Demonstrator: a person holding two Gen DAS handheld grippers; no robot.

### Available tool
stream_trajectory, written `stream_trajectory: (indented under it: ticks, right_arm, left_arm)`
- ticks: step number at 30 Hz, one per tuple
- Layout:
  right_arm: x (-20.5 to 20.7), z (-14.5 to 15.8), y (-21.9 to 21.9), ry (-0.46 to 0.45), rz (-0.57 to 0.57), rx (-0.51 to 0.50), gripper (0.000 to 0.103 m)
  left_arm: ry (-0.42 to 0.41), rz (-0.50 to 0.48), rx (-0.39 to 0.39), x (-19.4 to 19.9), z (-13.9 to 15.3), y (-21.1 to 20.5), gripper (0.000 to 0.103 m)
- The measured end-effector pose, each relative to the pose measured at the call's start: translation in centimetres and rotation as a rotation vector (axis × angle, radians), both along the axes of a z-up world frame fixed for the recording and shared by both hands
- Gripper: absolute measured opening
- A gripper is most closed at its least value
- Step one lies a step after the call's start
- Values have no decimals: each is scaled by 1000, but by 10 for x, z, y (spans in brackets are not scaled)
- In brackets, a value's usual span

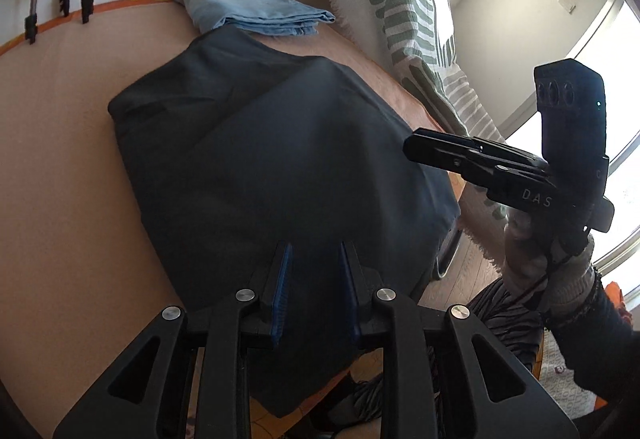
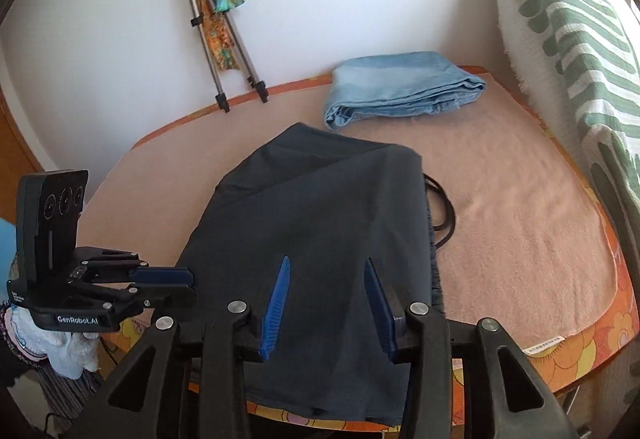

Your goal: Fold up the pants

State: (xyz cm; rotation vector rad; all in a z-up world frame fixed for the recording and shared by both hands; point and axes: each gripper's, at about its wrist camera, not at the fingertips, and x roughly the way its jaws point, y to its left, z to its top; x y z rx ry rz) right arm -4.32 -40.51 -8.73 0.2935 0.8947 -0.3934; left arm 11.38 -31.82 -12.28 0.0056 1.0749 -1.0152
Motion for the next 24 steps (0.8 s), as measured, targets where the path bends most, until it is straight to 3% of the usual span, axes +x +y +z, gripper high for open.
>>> stream_trajectory:
  ticks: [3, 5, 9, 13, 16, 19, 24]
  right_arm:
    - [9, -22, 3, 137, 23, -71, 38]
    - [3, -29, -2, 202, 14, -110, 41]
    - [-16, -25, -16, 253, -22, -83, 60]
    - [-6, 9, -4, 229, 21, -127, 52]
    - [20, 37, 10, 161, 91, -106, 52]
    - [63, 51, 23, 132, 159, -51, 52]
    - [146, 36, 43, 202, 236, 41, 52]
  left_arm:
    - [49, -9, -26, -21, -20, -5, 22]
    - [-6, -27, -27, -39, -23, -11, 22]
    - [-38, -48, -43, -52, -6, -3, 22]
    - [-86, 31, -69, -47, 12, 27, 25]
    - [-88, 78, -79, -37, 12, 43, 36]
    - [-32, 116, -94, -29, 1, 51, 37]
    - [26, 128, -153, -28, -11, 63, 37]
